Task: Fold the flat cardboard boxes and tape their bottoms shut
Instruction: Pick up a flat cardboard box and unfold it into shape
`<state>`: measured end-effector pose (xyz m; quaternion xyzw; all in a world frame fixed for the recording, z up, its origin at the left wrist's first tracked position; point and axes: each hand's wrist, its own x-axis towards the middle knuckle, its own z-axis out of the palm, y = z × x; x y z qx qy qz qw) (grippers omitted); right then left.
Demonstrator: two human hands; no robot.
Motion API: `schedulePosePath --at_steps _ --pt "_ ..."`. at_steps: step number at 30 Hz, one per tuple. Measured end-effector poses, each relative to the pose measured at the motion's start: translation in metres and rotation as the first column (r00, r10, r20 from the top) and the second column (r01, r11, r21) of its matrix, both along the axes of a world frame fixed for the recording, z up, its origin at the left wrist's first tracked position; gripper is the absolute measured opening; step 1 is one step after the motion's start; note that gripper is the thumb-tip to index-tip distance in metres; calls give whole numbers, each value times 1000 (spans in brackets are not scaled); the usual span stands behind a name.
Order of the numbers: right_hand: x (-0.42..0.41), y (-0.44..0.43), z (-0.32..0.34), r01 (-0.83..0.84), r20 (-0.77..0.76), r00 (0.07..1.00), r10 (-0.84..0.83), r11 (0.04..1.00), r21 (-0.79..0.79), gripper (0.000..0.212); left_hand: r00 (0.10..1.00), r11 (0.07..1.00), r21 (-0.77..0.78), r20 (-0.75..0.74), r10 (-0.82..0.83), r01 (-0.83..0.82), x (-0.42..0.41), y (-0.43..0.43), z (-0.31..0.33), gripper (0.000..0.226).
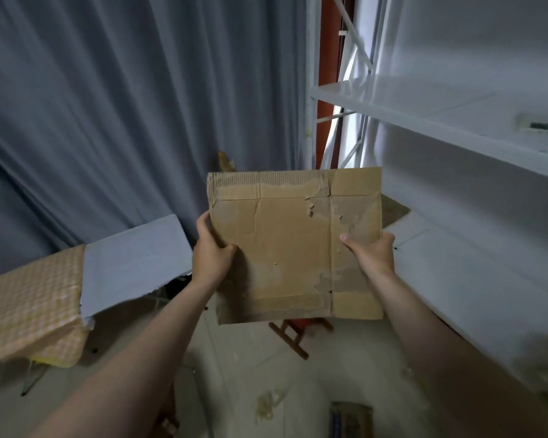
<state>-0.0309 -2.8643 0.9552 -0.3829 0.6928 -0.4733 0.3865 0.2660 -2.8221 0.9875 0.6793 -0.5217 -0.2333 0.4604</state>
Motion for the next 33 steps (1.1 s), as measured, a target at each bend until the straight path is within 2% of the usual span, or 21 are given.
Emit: schedulePosePath --at_steps 7,15,18,23,26,30,33 --pt "14 -128 -1 47 72 996 -47 999 -1 94 996 995 87 62 -61 55 18 -145 10 83" --pt "10 -196 -13 110 79 991 -111 994 14 101 987 984 104 40 -153 148 15 -230 1 84" --pt "4 -213 -20 170 42 984 -171 985 44 96 976 972 104 33 -214 210 7 -265 -4 81" --pt "-4 -248 -45 149 -77 986 -145 988 44 72 958 954 114 43 -283 276 3 -345 -29 83" --pt "-2 -279 -61 237 -111 967 -230 970 54 82 934 926 139 15 -357 351 4 -409 -49 84" --pt "9 -329 -73 373 -181 917 -354 925 80 61 884 877 113 -34 -467 467 0 -496 -63 80" --pt "15 -363 -68 442 -202 889 -410 884 153 63 835 828 116 -30 -549 549 -8 -558 -69 74"
